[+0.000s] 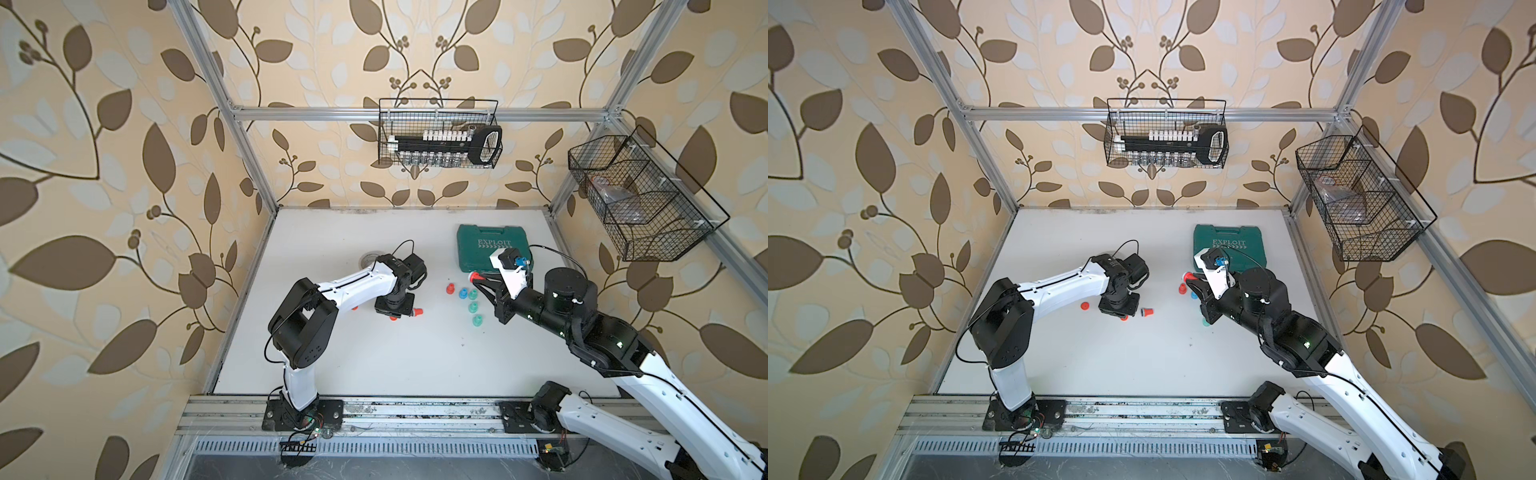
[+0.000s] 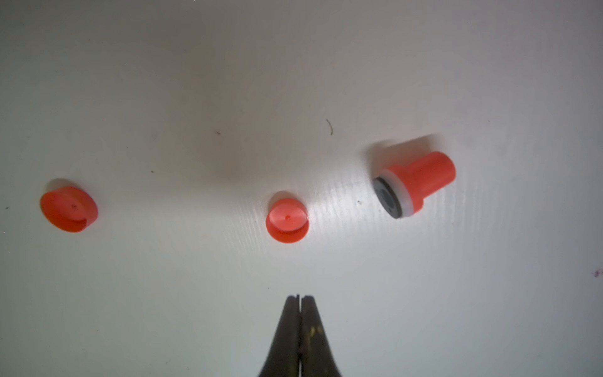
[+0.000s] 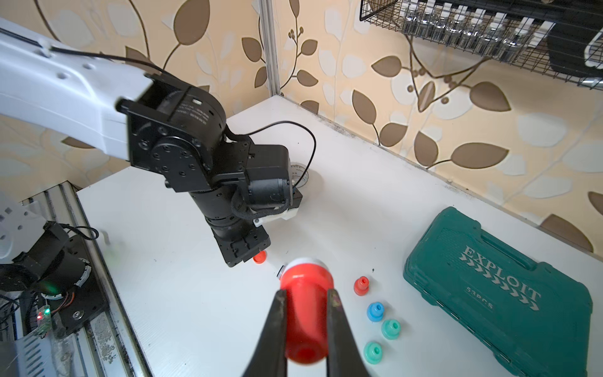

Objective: Close the stamp cap
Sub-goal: Move the cover to the center of the board.

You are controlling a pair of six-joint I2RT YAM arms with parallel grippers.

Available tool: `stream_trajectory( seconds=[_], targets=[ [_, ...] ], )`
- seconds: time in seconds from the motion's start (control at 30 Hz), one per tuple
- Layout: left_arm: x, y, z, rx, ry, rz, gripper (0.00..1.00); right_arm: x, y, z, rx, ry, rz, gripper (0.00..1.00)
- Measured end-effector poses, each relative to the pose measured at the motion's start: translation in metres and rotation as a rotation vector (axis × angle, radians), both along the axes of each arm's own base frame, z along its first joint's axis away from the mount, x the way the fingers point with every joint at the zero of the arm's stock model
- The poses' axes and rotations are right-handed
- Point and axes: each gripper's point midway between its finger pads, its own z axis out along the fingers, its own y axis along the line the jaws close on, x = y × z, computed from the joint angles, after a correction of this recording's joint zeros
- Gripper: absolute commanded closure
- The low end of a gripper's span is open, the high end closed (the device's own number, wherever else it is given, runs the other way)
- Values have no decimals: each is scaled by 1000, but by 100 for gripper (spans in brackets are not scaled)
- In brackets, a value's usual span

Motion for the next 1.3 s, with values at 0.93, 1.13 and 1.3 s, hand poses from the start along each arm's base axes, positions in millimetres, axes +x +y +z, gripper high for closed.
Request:
stream_trajectory(
  seconds=[0.93,1.13,1.3],
  targets=[
    [17,4,-44,-8,12,23,96,2,3,-4,-5,16,11,100],
    [16,3,-45,-14,16,23,96,1,3,-4,-4,17,13,100],
    [5,6,-44,-37,17,28,96,1,4,-4,-4,17,14,100]
  ],
)
